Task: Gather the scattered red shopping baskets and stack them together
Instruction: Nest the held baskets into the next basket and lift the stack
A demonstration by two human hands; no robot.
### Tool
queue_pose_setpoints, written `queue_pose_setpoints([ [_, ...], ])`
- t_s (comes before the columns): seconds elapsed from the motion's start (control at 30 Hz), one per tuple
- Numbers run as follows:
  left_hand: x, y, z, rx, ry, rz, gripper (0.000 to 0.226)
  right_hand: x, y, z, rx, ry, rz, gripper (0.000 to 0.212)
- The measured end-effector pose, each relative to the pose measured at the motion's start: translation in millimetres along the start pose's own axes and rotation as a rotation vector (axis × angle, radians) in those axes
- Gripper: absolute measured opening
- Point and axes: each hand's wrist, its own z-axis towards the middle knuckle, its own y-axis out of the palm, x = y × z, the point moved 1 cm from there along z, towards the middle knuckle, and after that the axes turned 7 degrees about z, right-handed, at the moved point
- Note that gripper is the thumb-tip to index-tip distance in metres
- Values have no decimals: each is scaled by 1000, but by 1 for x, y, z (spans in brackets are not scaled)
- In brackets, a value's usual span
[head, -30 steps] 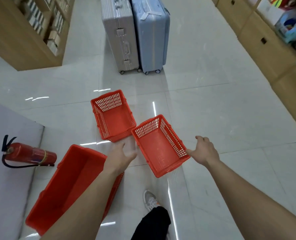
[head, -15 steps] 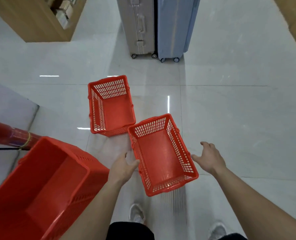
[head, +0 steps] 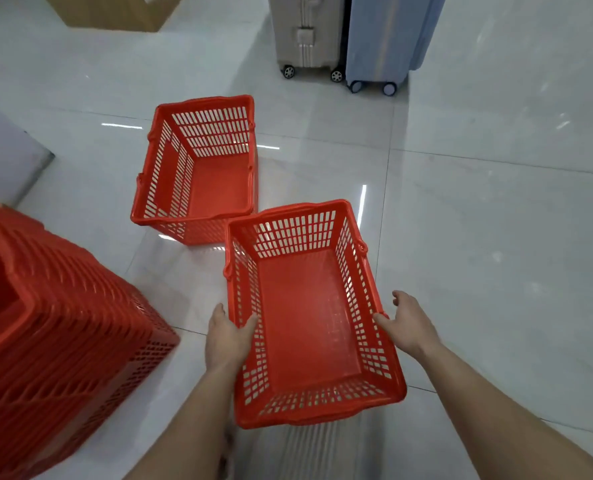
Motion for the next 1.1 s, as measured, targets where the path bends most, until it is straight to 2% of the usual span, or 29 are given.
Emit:
queue_pose_setpoints([
  [0.1, -19, 18, 7, -16, 9, -47, 61, 4, 18, 15, -20, -68, 129, 70],
  [0.2, -29, 24, 10, 85, 44, -38, 41, 7, 31, 18, -13, -160, 212, 43],
  [0.4, -11, -18, -3, 141, 143, -81, 34, -10, 10, -18, 68, -216, 325, 35],
  [0.6, 38, -153, -65, 151, 233, -129, 36, -97, -82, -109, 53, -260, 379, 33],
  [0.83, 95, -354, -180, 244, 175, -202, 42, -259, -216, -248, -13, -371, 400, 32],
  [0.97, 96, -459, -242, 316, 111, -228, 45, -353, -262, -317, -72, -468, 353, 34],
  [1.1, 68, -540, -278, 414, 37, -291, 45, -442, -264, -362, -133, -590, 284, 35],
])
